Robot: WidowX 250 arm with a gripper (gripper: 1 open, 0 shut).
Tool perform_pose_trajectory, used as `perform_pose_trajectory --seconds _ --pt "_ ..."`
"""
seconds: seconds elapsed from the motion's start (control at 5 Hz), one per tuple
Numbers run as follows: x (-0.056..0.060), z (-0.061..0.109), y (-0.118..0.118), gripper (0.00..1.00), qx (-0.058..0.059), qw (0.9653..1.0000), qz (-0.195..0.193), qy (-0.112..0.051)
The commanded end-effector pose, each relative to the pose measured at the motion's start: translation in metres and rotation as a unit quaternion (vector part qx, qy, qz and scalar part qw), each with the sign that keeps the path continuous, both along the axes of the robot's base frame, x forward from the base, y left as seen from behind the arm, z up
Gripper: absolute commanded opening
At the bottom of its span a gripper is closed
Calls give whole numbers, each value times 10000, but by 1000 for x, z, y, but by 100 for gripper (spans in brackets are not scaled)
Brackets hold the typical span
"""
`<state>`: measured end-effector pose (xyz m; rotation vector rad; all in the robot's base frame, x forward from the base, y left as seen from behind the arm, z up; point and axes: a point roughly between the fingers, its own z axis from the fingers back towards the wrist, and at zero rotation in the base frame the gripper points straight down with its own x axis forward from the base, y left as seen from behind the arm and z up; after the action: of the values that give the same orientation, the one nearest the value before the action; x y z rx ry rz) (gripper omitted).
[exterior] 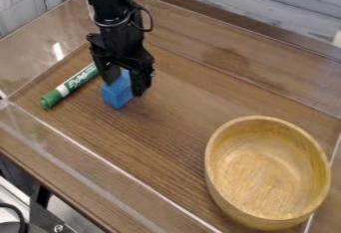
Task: Remove the blue block from inside the brown bowl and put it on the table
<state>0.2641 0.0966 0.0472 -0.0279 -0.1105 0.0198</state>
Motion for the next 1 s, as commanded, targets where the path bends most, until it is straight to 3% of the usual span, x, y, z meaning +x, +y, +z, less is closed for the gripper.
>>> perform_pose_trajectory --seconds 0.0,0.2,0.4,0.8 --pt "0 -5 4 100 -41 10000 42 -11" --pt "0 -10 4 100 -94 9999 66 1" --pt "1 -11 1 0 -133 9999 43 4" --pt "1 -6 -7 0 -189 9998 -16 87"
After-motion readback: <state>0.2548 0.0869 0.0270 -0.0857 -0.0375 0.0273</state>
